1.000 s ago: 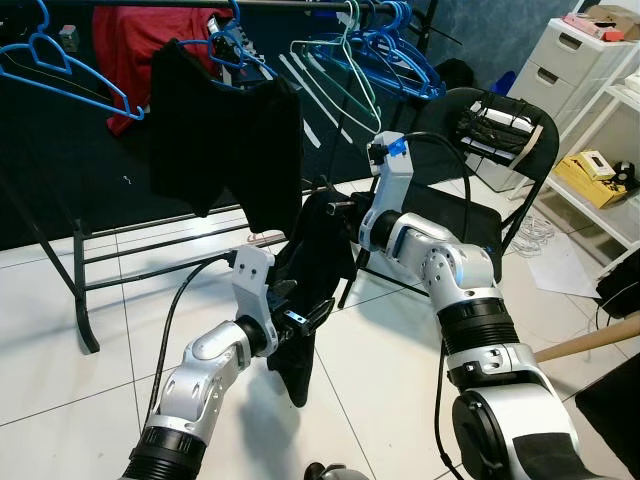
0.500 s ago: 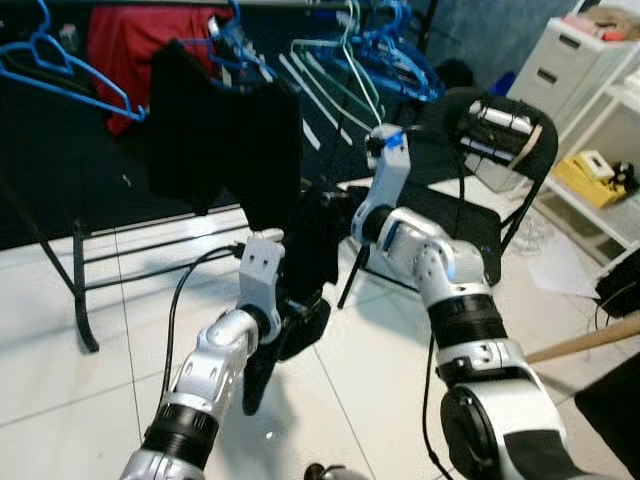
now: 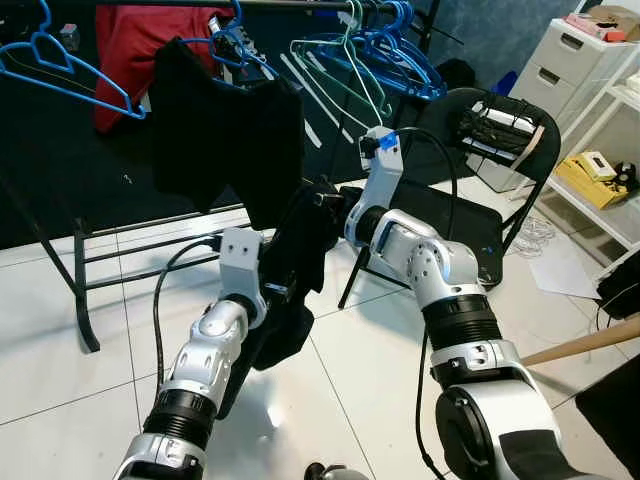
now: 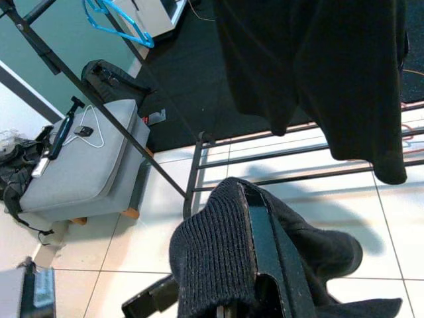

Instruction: Hang hanger

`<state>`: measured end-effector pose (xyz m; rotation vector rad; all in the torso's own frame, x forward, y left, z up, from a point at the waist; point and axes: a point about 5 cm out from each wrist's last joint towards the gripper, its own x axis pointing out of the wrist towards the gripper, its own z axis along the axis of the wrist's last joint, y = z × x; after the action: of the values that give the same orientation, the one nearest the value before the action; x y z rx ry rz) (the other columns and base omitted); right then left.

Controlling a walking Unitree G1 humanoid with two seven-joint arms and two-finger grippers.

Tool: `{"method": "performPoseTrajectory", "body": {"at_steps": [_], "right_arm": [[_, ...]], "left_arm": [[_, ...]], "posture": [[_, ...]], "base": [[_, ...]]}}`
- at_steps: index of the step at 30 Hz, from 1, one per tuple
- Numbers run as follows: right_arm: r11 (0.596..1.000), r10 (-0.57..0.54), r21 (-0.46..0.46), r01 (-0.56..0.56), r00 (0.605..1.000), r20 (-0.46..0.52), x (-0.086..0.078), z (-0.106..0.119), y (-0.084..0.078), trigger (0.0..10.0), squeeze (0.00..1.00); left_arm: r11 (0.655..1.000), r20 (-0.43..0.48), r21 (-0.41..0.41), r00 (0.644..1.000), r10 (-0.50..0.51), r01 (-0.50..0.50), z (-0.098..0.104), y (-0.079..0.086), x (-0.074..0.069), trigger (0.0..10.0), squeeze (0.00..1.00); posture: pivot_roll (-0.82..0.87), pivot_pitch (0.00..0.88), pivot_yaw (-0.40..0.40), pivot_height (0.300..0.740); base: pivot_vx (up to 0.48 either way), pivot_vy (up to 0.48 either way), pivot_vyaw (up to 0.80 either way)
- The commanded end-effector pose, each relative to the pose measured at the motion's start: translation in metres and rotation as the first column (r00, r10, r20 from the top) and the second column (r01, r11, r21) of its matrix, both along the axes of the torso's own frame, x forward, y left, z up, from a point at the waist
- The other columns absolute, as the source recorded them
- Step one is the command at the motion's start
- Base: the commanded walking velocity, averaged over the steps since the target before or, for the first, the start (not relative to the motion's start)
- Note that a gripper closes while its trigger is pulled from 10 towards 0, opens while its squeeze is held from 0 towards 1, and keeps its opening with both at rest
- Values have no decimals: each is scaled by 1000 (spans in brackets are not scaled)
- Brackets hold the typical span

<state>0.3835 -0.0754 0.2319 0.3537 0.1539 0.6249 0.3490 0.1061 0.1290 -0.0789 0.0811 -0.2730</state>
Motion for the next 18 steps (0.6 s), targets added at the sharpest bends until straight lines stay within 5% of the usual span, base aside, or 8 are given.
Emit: {"method": "performPoseTrajectory", "body": {"at_steps": [1, 8, 9, 10, 11, 15, 16, 18], "right_arm": [[1000, -5, 29, 3, 999, 43, 0, 14, -1, 0, 0], [1000, 3, 26, -4, 999, 37, -1, 12, 0, 0, 0], [1000, 4, 24, -5, 999, 36, -1, 12, 0, 0, 0], [1000, 4, 24, -5, 999, 36, -1, 12, 0, 0, 0], [1000, 4, 23, -5, 999, 36, -1, 12, 0, 0, 0], [1000, 2, 23, -3, 999, 34, -1, 12, 0, 0, 0], [1000, 3, 24, -4, 999, 33, -2, 12, 0, 0, 0], [1000, 3, 24, -4, 999, 33, -2, 12, 0, 0, 0]], "left_arm": [[999, -13, -32, 1000, -8, 8, -3, -6, 0, 10000, 0], [997, 5, -73, 1000, -17, 17, 1, -10, 2, 10000, 0], [996, 5, -80, 1000, -26, 26, 2, -12, 2, 3765, 0], [996, 5, -80, 1000, -26, 26, 2, -12, 2, 3765, 0], [996, 3, -82, 999, -43, 43, 1, -15, 2, 78, 0], [993, -3, -85, 997, -82, 81, -1, -21, 0, 6275, 0], [992, -6, -85, 995, -96, 95, -2, -24, -1, 10000, 0], [992, -6, -85, 995, -96, 95, -2, -24, -1, 10000, 0]], "posture": [[-165, 123, -134, 740], [-166, 126, -134, 740], [-166, 126, -134, 740], [-166, 126, -134, 740], [-169, 127, -132, 740], [-169, 128, -132, 740], [-169, 128, -132, 740], [-169, 128, -132, 740]], "base": [[0, 0, 0], [0, 0, 0], [0, 0, 0], [0, 0, 0], [0, 0, 0], [0, 0, 0], [0, 0, 0], [0, 0, 0]]}}
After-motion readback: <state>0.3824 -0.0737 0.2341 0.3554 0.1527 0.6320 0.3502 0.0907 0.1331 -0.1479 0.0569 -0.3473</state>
